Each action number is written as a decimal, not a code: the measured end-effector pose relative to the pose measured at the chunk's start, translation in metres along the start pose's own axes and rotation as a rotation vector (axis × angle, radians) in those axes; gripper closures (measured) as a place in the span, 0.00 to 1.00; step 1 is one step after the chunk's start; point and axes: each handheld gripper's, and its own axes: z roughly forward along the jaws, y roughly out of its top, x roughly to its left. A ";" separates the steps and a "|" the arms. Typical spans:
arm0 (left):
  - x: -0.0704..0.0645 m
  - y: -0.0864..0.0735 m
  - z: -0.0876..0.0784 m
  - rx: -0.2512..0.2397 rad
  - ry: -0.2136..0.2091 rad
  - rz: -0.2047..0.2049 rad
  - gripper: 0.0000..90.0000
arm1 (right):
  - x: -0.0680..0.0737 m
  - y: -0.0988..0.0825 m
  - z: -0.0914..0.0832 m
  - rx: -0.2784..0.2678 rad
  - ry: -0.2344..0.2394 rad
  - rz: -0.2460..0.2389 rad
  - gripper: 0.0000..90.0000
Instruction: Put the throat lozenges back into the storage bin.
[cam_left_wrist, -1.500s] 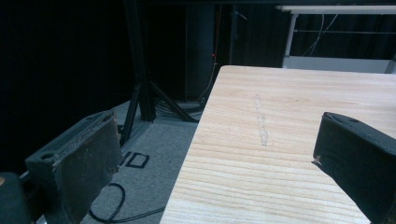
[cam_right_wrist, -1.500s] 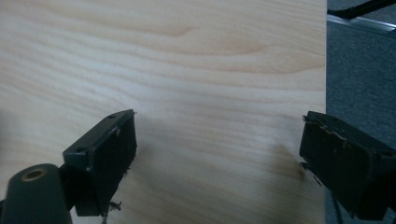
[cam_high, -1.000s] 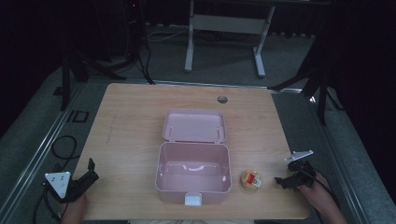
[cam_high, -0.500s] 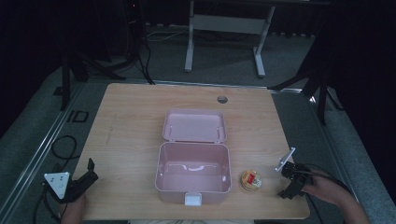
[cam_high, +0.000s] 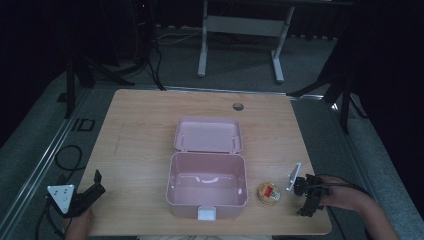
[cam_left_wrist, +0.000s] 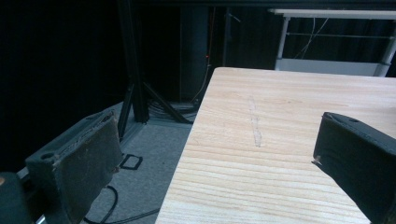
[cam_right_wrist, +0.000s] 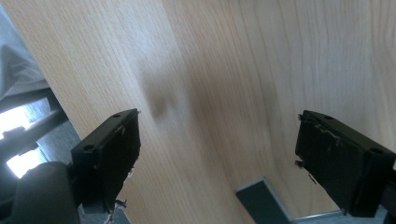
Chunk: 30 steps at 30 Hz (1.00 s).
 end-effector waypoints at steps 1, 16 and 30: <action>0.000 0.000 0.000 0.000 0.000 0.000 0.01 | 0.000 0.002 -0.001 0.006 0.003 -0.013 0.15; 0.000 0.000 0.000 0.001 -0.001 0.000 0.01 | 0.004 0.050 0.000 0.038 -0.009 -0.126 0.15; 0.000 0.000 0.000 0.006 -0.004 0.004 0.01 | 0.005 0.087 0.002 0.016 -0.037 -0.214 0.16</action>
